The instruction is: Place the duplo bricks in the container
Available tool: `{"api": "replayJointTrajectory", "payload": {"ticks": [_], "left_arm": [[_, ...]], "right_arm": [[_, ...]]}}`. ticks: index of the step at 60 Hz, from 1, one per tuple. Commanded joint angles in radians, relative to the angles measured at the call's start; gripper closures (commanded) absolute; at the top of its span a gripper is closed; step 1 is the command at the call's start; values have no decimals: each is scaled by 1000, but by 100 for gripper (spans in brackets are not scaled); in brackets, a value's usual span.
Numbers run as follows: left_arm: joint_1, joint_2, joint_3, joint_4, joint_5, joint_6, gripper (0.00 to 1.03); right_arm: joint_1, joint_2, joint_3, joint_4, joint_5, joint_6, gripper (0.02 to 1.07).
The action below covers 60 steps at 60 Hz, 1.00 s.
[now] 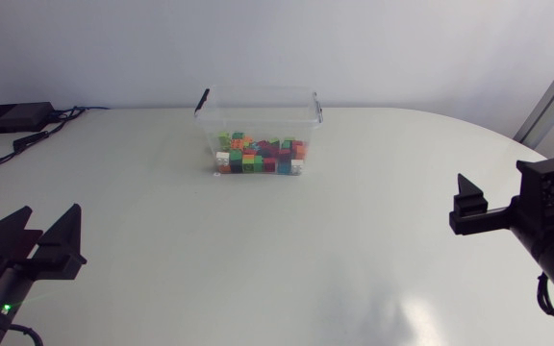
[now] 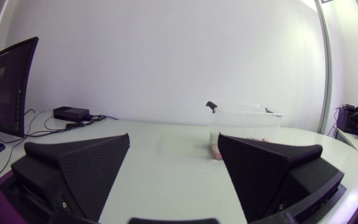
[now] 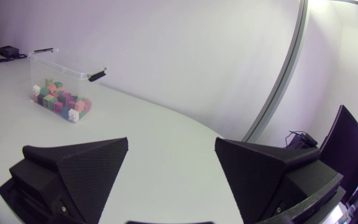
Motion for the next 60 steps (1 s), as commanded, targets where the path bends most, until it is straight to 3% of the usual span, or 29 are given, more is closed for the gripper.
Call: {"api": "replayJointTrajectory", "payload": {"ticks": [1, 60], "left_arm": [[7, -8, -21, -1, -3, 6, 4], [-143, 3, -18, -32, -119, 48, 4]], "right_arm": [[-4, -34, -35, 1, 10, -19, 6], [-113, -529, -303, -95, -231, 296, 6]]}}
